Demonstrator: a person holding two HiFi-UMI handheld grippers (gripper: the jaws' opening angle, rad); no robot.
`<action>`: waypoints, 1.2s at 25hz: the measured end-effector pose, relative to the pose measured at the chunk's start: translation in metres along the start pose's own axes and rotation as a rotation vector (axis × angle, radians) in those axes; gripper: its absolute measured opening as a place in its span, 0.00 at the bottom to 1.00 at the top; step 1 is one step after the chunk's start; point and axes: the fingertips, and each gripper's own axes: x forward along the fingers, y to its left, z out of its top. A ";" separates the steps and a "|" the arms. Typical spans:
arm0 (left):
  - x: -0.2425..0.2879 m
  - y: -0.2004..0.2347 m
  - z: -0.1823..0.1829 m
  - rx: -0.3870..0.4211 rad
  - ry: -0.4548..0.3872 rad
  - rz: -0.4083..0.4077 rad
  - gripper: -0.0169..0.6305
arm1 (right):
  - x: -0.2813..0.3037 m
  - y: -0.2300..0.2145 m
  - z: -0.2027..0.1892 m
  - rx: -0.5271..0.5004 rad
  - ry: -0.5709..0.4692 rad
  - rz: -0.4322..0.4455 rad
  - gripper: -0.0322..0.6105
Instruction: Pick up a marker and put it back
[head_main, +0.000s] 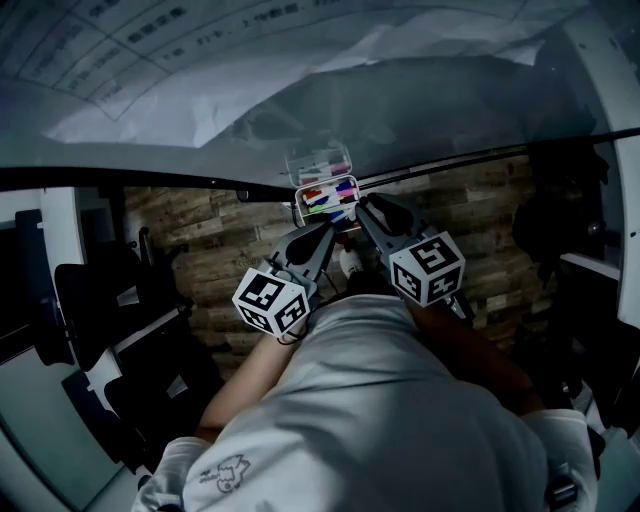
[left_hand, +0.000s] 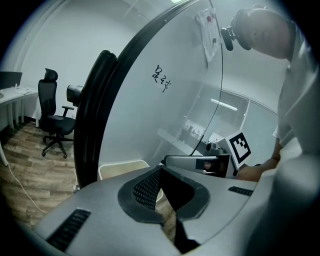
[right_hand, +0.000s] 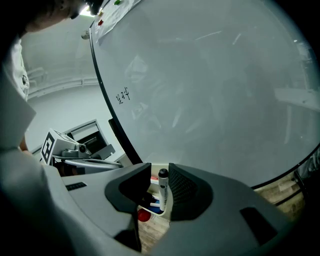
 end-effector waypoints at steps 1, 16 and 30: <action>0.000 0.001 -0.001 -0.003 0.003 0.002 0.03 | 0.001 -0.001 -0.001 0.004 0.004 -0.001 0.20; -0.007 0.011 -0.011 -0.020 0.018 0.031 0.03 | 0.014 -0.008 -0.011 0.018 0.052 -0.025 0.17; -0.022 0.007 -0.009 -0.020 -0.022 0.023 0.03 | 0.001 0.004 -0.002 0.004 0.018 -0.032 0.17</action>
